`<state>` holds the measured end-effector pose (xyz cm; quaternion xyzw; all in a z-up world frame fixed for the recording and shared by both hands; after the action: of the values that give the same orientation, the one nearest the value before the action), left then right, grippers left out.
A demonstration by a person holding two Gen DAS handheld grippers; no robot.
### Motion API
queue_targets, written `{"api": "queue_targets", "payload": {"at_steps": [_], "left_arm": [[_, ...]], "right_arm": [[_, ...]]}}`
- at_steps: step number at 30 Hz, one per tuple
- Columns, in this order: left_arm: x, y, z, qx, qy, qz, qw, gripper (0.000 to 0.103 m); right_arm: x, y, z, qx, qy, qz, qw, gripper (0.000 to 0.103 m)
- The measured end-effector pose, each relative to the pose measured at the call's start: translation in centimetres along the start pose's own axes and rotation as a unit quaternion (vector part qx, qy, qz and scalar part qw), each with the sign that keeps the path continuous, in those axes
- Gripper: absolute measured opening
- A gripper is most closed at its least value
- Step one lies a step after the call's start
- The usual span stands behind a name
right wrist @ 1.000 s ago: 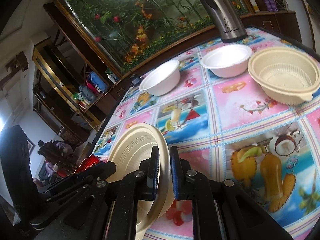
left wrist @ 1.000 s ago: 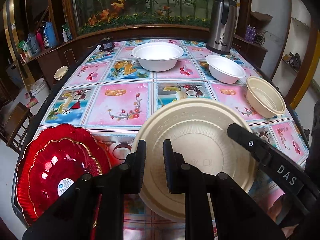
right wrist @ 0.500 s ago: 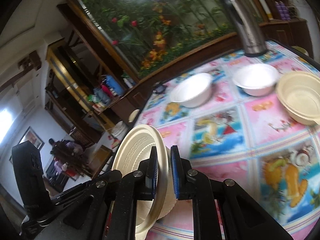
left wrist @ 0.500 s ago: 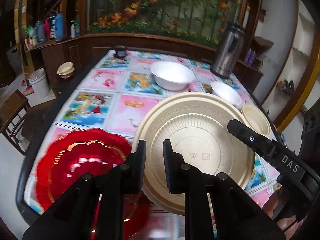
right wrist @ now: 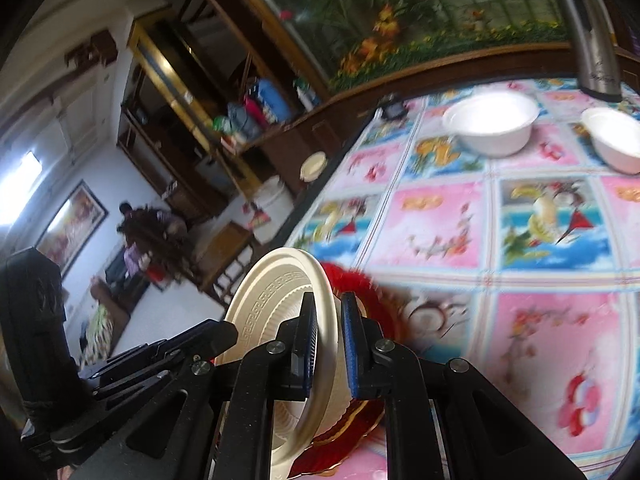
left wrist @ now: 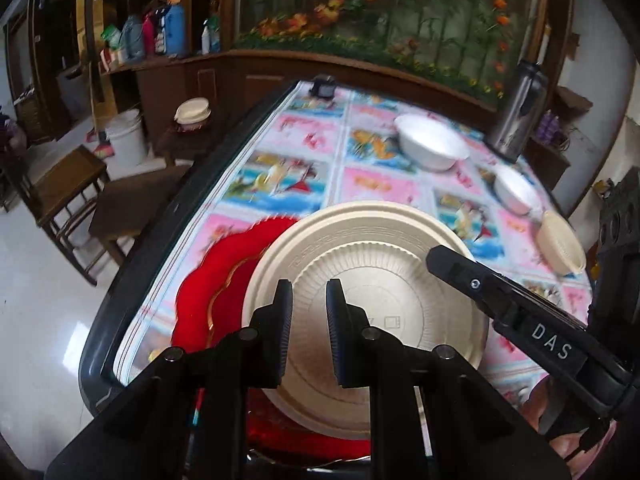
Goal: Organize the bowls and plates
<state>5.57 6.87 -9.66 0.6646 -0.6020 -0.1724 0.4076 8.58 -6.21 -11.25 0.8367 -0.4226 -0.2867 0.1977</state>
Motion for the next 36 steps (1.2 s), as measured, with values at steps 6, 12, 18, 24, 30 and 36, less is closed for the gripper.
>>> {"api": "queue_targets", "payload": {"at_steps": [6, 12, 18, 24, 30, 36], "left_arm": [[-2.4, -2.0, 1.5, -0.036, 0.018, -0.023, 0.9989, 0.015], [-2.9, -2.5, 1.9, -0.044, 0.017, -0.037, 0.9982, 0.015], [-0.4, 0.2, 0.8, 0.026, -0.008, -0.024, 0.9994, 0.071], [6.1, 1.7, 1.9, 0.036, -0.053, 0.047, 0.9969, 0.084], [13.4, -0.4, 4.9, -0.048, -0.104, 0.095, 0.9889, 0.084], [18.5, -2.7, 5.8, -0.089, -0.112, 0.091, 0.9856, 0.084]], "right_arm": [[-1.0, -2.4, 1.7, -0.032, 0.029, 0.023, 0.999, 0.016], [0.0, -2.8, 1.9, -0.045, 0.038, 0.05, 0.997, 0.027], [2.9, 2.3, -0.1, 0.047, 0.028, 0.084, 0.995, 0.063], [10.0, 7.6, 0.1, 0.095, -0.001, 0.158, 0.983, 0.075], [18.7, 13.4, 2.0, 0.113, -0.078, 0.208, 0.969, 0.077], [25.6, 20.2, 3.6, 0.143, -0.123, 0.258, 0.947, 0.077]]}}
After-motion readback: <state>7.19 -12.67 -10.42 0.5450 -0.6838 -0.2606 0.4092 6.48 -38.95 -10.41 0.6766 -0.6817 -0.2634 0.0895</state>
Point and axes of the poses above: each gripper's, at about its wrist camera, not at the fingertips, and y roughly against the way its jaws point, x to its right, z to its underside, the point moved 8 cm from there along -y, roughly the way its jaws point, and after that the axes turned 14 degrees about y, right-handed, at the moved point
